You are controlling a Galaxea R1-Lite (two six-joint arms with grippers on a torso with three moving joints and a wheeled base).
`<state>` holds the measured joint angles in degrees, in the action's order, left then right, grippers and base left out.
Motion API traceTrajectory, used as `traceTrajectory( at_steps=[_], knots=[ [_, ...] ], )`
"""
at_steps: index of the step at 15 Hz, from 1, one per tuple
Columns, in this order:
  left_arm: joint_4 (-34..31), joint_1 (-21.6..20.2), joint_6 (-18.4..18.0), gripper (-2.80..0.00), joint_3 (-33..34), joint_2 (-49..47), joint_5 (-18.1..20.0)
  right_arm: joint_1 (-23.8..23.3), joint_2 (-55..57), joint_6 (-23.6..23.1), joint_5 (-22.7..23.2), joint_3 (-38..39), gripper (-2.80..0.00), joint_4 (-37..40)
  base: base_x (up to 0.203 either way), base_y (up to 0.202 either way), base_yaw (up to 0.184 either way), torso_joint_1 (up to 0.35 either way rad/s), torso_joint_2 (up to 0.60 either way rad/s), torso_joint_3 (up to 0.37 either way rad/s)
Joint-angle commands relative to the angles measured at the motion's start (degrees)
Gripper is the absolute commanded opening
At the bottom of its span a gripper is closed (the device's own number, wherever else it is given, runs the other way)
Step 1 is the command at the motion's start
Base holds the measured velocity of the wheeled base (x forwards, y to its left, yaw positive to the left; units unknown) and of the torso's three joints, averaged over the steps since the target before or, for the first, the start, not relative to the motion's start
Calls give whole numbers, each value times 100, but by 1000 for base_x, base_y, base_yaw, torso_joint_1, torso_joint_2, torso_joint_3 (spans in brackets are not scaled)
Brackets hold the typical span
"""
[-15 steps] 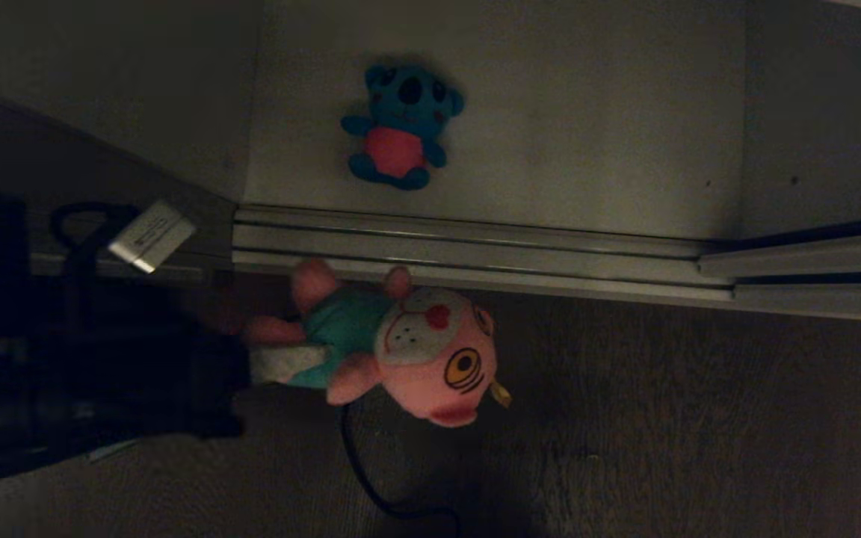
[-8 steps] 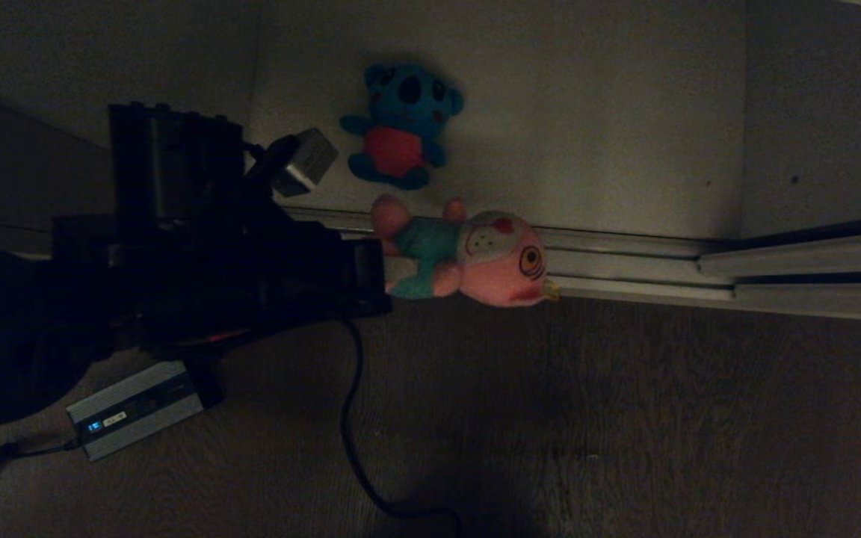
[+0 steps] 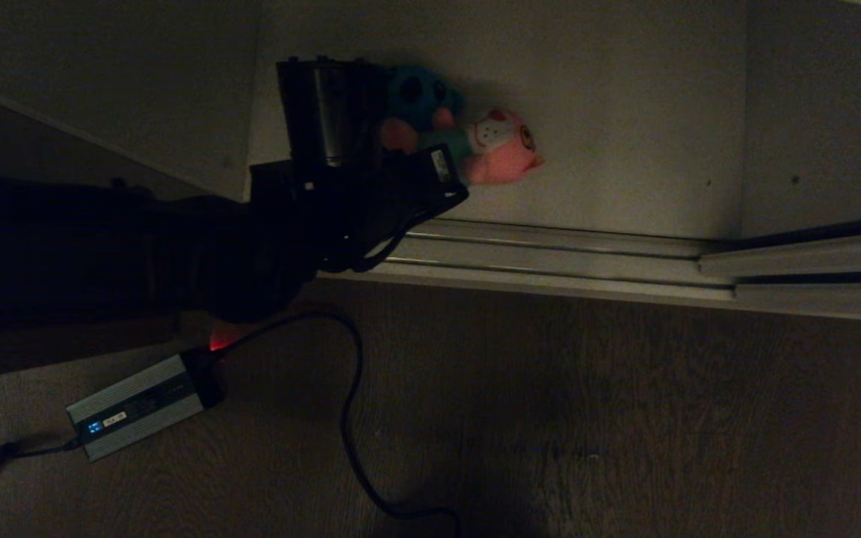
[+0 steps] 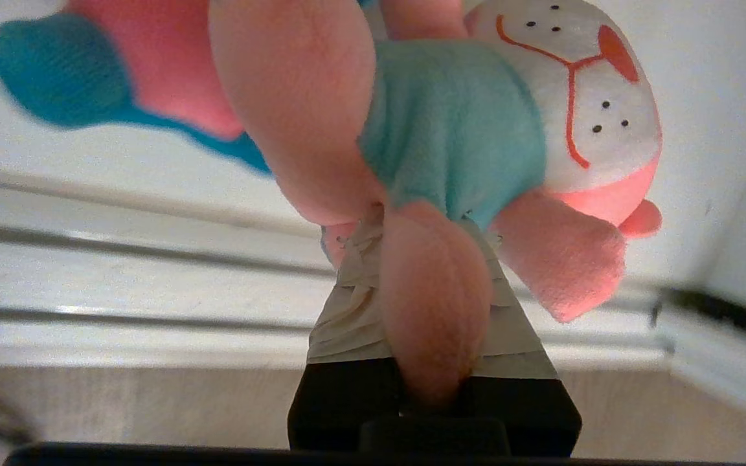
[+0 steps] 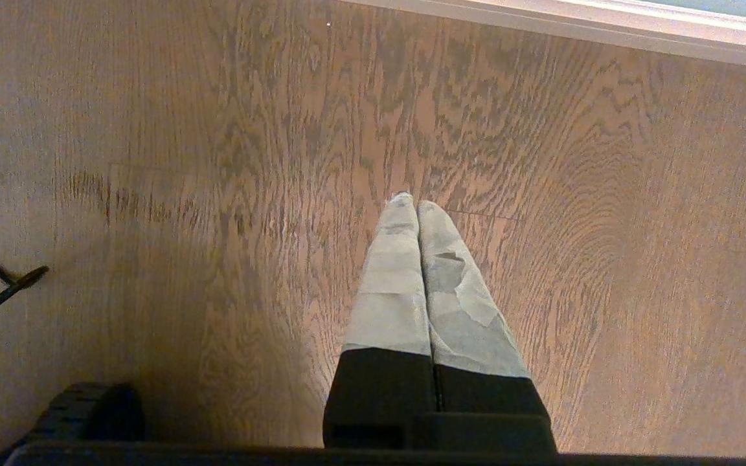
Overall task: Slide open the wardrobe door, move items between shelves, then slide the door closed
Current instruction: Place the pink doll on the lower shelf
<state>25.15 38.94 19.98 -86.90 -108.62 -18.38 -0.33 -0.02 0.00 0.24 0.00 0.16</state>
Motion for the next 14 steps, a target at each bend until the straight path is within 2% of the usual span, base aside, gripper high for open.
traceTrajectory(
  at_steps=[1,4,7,14],
  knots=[
    [140,288,21,-280,-499,-607,-481,-2,2,0,2,18,-280,2,0,0,0,0,0,0],
    [511,423,16,-280,-1177,-1261,-1005,-2,2,0,2,18,-280,2,0,0,0,0,0,0],
    [802,531,-13,-280,-1587,-1616,-1324,-2,2,0,2,18,-280,2,0,0,0,0,0,0],
    [916,607,-56,-280,-1720,-2172,-1393,-2,2,0,2,18,-280,2,0,0,0,0,0,0]
  ],
)
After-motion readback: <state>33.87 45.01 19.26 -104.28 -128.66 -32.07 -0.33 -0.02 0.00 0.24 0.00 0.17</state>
